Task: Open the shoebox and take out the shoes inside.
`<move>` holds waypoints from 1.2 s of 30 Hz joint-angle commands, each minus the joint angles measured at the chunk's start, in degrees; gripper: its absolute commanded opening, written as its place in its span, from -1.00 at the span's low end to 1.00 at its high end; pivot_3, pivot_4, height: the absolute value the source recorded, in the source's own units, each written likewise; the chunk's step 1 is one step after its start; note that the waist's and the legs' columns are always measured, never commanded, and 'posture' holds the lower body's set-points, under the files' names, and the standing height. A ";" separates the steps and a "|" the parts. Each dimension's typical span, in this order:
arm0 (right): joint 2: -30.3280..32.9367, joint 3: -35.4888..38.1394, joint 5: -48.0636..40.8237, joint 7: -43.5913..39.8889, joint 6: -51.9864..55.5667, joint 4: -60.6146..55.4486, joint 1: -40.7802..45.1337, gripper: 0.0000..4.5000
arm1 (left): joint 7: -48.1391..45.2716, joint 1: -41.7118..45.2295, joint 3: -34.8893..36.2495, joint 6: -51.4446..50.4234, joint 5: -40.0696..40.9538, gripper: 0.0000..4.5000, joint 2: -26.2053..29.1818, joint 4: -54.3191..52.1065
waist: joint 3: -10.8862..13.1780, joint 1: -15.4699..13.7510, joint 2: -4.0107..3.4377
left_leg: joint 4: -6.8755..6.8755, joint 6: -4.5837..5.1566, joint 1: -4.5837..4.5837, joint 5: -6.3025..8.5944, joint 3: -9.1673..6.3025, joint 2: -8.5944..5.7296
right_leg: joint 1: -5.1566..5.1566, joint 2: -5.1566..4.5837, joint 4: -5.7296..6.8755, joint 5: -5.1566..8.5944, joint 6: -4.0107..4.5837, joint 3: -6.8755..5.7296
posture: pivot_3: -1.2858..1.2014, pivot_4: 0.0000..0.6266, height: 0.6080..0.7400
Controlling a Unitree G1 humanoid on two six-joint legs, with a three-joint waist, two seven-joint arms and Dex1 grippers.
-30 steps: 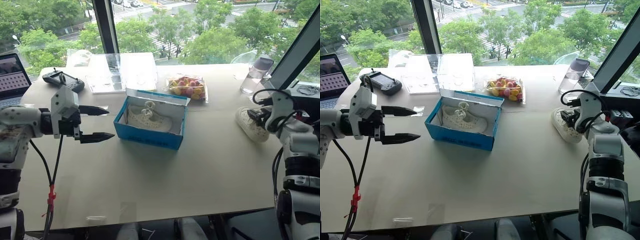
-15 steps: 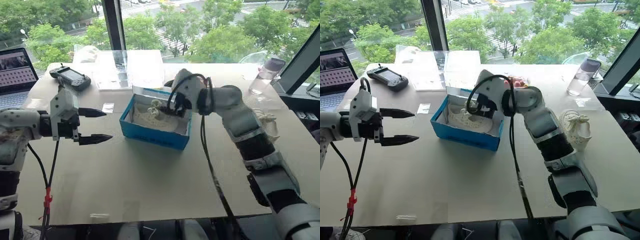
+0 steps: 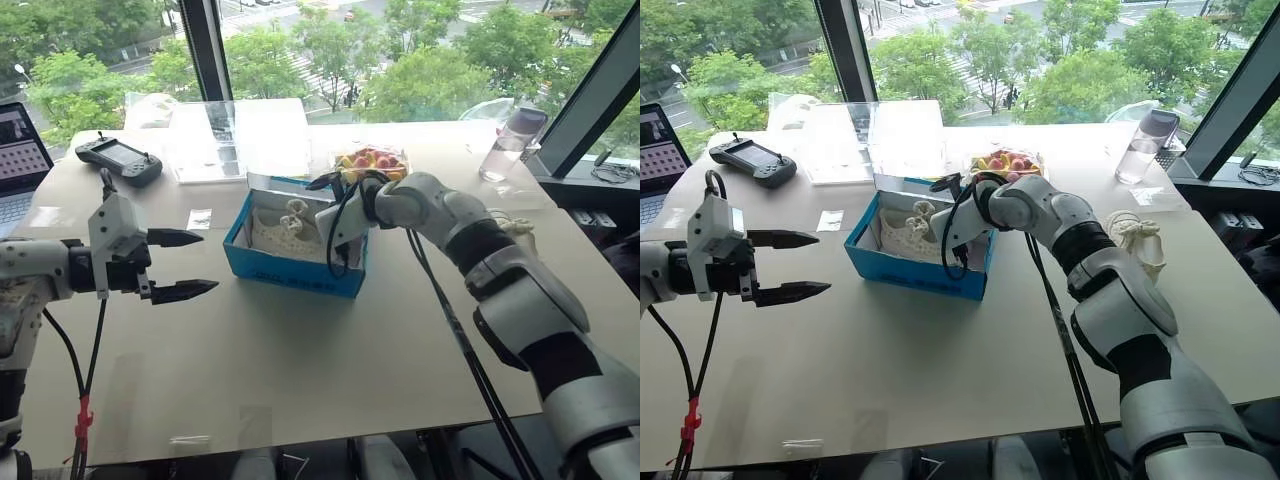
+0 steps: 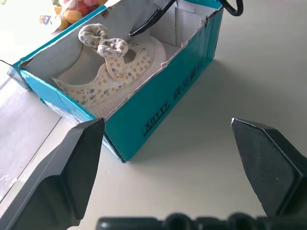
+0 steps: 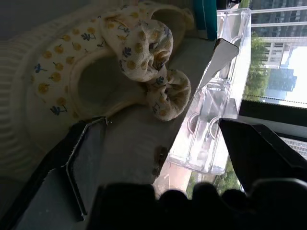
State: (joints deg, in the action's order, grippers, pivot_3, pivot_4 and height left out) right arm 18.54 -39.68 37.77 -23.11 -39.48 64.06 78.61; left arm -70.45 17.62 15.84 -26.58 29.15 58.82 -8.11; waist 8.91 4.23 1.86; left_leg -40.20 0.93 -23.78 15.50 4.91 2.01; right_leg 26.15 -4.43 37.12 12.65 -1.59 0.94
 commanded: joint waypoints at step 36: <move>4.40 10.67 -2.55 16.48 -3.54 -7.03 2.13 -0.99 | 2.44 1.59 -0.72 0.67 0.89 1.00 0.01 -0.64 | 0.02 -0.14 -0.03 | 0.24 -0.15 0.08 -0.09 -0.11 -0.01 | 0.03 -0.01 0.01 0.01 0.06 0.01 | 0.03 -0.52 1.00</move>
State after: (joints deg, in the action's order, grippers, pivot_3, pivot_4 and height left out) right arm 21.15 -33.32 39.18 -5.20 -44.41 61.27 79.85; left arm -67.78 17.97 15.07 -27.24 30.33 58.81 -8.98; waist 8.93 4.09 1.83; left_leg -39.96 0.78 -23.70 15.41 4.80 2.00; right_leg 26.18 -4.44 37.15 12.66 -1.52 0.95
